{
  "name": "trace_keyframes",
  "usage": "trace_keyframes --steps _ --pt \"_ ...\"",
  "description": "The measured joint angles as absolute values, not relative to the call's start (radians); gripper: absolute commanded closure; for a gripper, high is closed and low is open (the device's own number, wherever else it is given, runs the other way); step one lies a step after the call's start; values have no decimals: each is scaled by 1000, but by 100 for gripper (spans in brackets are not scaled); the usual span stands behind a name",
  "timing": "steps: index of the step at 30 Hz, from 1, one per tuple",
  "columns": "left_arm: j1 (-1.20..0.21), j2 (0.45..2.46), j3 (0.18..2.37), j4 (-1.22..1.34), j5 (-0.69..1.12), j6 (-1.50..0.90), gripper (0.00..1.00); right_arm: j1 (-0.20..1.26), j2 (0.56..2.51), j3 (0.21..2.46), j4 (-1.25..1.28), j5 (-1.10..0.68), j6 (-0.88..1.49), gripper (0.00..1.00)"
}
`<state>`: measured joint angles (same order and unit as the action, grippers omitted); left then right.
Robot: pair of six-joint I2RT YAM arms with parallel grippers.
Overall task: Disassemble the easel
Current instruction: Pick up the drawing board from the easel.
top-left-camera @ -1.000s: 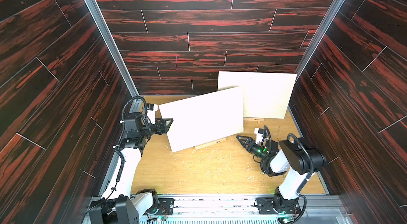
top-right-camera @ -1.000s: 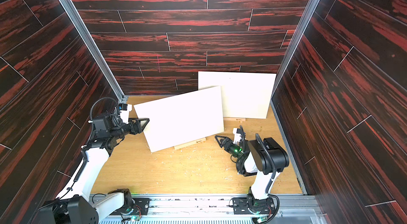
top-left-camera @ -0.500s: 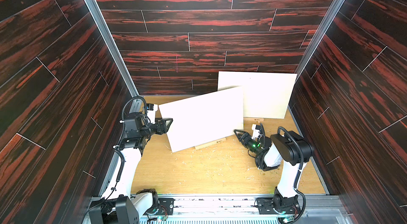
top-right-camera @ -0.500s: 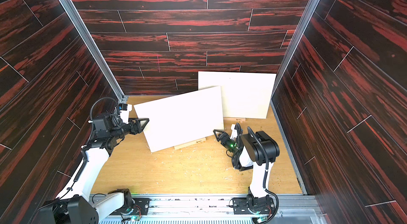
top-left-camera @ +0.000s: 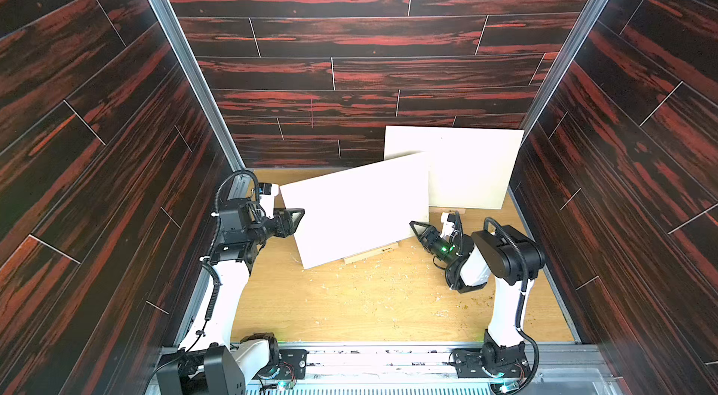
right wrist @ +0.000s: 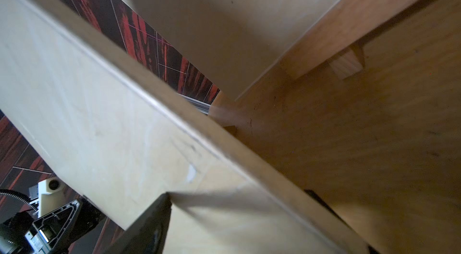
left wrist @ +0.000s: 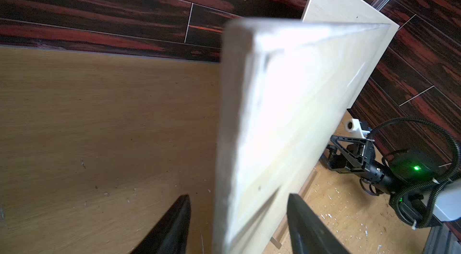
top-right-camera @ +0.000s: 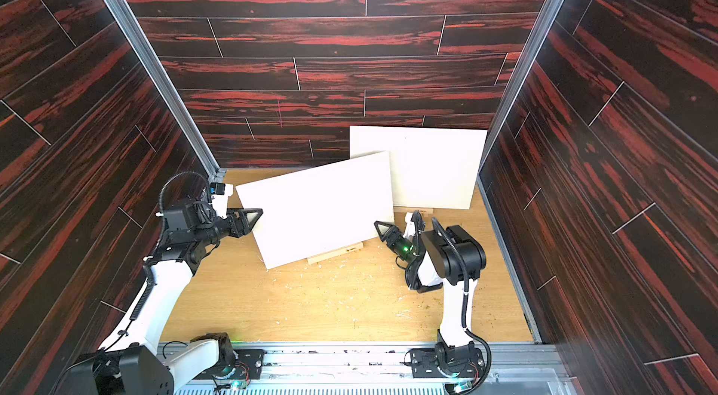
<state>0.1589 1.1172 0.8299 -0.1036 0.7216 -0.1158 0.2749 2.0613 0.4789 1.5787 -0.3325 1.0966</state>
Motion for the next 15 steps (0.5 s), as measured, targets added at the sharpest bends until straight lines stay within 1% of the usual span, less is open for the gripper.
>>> trace_keyframes --steps 4,7,15 --pt "159 1134 831 -104 733 -117 40 275 2062 500 1571 -337 1103 22" --pt "159 1145 837 -104 742 -118 43 275 2063 512 1571 -350 1103 25" --pt "165 1146 847 -104 762 -120 57 274 2063 532 1555 -368 1103 29"
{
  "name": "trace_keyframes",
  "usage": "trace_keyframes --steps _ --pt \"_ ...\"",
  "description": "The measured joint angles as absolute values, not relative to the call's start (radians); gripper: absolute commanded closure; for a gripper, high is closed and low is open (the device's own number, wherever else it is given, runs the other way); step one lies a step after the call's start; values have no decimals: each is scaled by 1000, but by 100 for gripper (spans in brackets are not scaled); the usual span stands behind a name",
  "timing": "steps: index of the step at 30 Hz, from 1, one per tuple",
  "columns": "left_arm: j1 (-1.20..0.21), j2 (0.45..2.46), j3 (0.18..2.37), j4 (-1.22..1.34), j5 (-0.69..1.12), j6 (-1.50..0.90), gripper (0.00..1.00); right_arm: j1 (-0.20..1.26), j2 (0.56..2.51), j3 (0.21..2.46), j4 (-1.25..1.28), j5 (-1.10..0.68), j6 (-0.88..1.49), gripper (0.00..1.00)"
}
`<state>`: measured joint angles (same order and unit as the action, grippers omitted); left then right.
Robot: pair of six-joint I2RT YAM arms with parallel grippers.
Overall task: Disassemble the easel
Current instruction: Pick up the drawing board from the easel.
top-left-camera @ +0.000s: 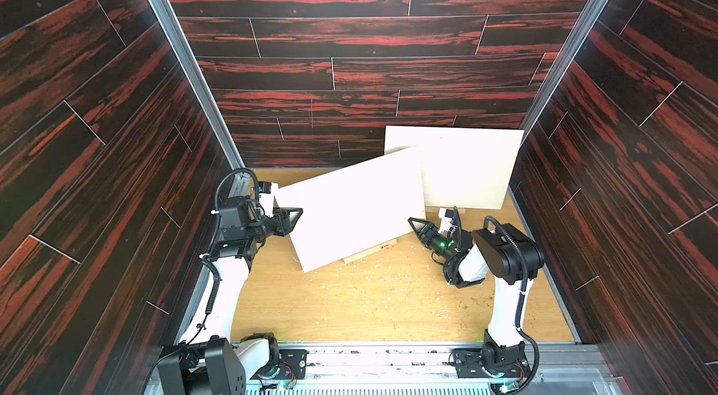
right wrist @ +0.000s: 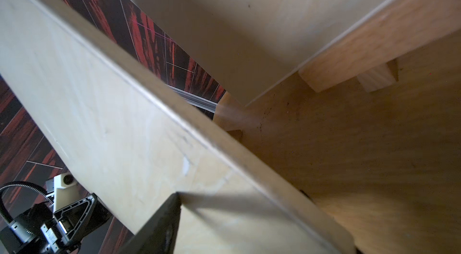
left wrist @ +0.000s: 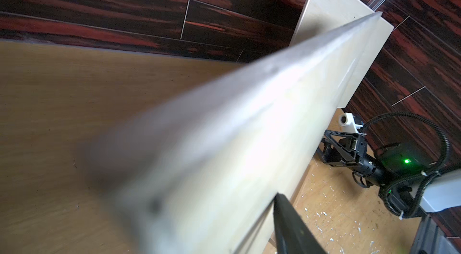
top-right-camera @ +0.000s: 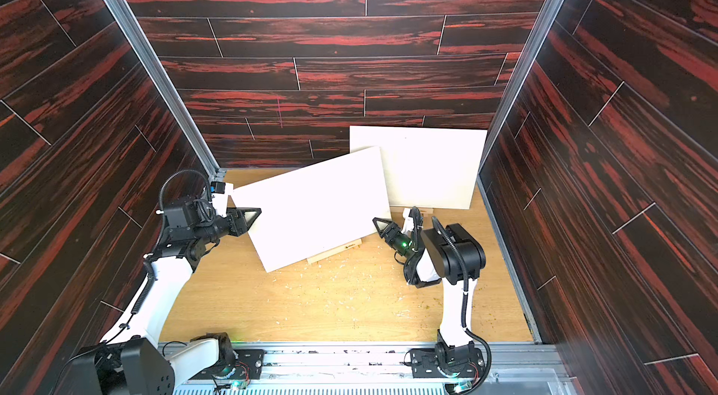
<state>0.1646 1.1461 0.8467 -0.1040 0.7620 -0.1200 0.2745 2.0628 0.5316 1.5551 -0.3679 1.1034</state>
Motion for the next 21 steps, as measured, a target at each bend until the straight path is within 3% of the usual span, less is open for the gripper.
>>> trace_keyframes --steps 14,21 --pt "159 1159 875 -105 843 -117 77 271 2076 599 1502 -392 1106 32" --pt "159 1161 875 -105 867 -127 79 270 2084 634 1481 -397 1110 33"
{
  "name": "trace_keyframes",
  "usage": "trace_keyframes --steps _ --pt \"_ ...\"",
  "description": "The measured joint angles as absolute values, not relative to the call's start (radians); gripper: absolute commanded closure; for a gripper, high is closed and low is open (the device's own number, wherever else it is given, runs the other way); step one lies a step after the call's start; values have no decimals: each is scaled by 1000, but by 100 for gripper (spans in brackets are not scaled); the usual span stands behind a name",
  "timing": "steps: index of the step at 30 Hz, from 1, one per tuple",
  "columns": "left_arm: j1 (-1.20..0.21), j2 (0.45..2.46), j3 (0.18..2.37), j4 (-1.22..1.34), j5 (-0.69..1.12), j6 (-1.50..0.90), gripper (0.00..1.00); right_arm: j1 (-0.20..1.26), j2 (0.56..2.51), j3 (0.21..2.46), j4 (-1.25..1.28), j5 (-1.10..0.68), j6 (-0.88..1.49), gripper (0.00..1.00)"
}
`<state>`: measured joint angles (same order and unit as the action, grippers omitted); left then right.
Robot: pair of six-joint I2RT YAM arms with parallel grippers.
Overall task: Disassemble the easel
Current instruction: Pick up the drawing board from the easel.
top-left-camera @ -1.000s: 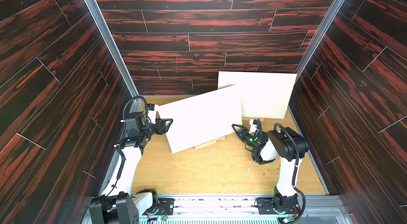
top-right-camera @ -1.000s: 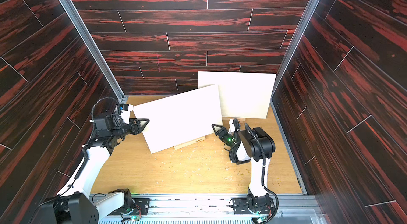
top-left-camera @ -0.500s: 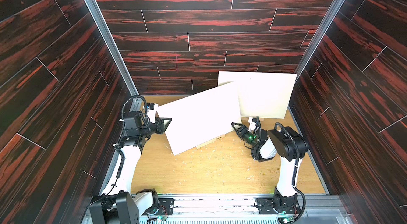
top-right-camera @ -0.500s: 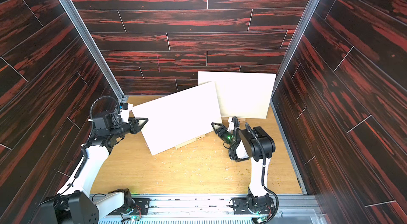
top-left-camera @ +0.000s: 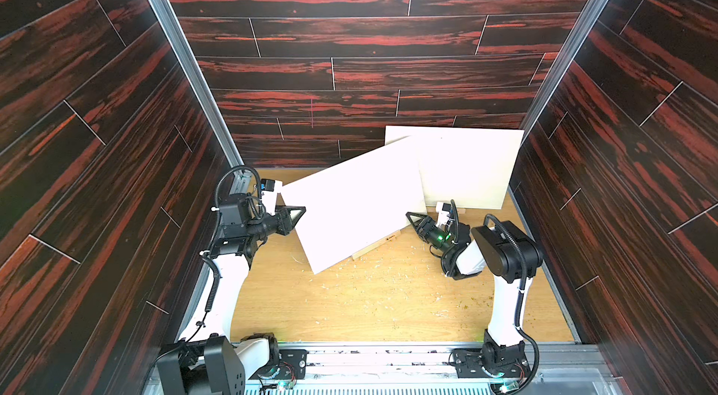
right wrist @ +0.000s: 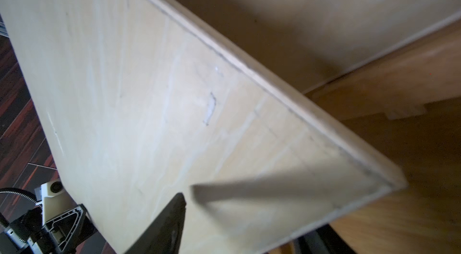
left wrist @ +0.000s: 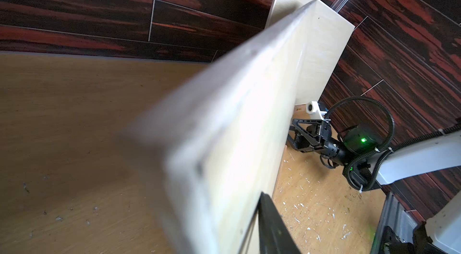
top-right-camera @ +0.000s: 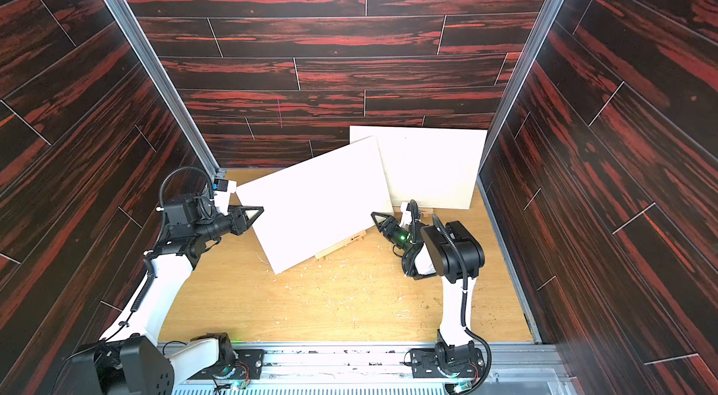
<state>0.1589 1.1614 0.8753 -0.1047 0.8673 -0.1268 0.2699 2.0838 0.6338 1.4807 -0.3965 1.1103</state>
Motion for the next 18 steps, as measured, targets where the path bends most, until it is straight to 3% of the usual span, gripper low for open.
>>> trace_keyframes --steps 18 --pt "159 1068 791 -84 890 -102 85 270 2085 673 1435 -421 1110 36"
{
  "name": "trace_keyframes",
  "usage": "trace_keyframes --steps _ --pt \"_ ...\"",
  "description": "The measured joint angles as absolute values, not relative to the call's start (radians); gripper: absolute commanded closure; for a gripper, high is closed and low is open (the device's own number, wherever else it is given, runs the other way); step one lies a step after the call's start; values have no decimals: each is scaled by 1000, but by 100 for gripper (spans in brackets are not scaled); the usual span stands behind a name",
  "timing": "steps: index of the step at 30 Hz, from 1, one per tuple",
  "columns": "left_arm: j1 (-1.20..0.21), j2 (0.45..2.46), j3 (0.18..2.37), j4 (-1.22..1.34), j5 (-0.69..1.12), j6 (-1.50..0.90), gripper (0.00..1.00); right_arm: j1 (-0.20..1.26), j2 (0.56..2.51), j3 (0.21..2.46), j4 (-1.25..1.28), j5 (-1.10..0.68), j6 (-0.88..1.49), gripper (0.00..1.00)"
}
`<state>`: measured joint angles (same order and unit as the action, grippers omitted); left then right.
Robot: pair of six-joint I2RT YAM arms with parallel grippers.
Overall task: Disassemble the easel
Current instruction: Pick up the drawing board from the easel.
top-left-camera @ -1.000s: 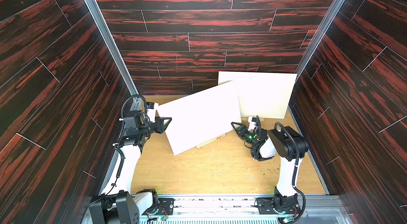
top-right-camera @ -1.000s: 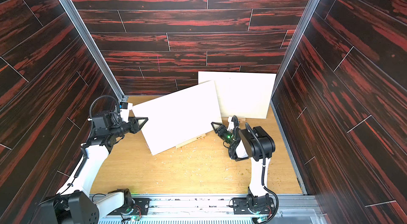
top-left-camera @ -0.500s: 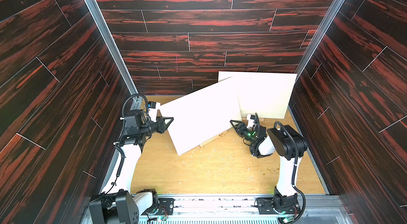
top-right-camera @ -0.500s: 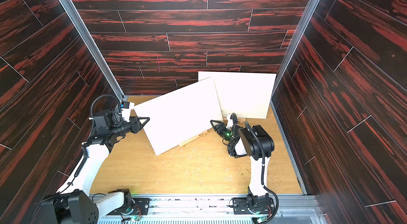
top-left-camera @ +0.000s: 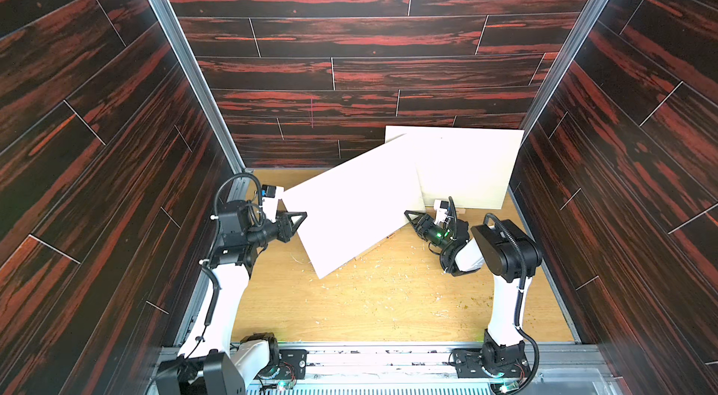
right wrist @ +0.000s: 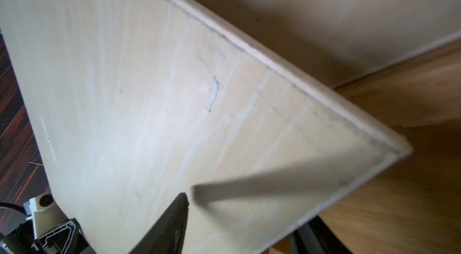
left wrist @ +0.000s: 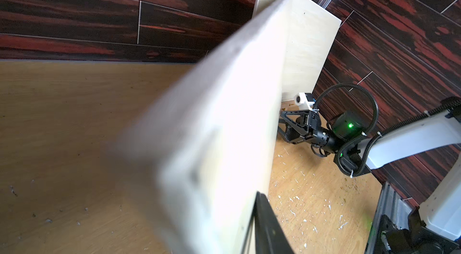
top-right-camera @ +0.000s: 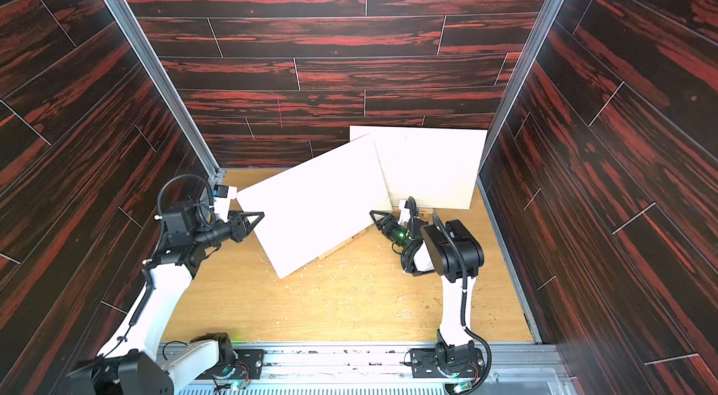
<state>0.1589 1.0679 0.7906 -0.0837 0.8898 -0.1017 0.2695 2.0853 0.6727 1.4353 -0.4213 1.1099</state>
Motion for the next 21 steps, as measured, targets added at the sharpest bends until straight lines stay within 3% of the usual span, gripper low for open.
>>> trace_keyframes --steps 21 --pt "155 964 768 -76 929 -129 87 270 1977 635 1406 -431 1099 38"
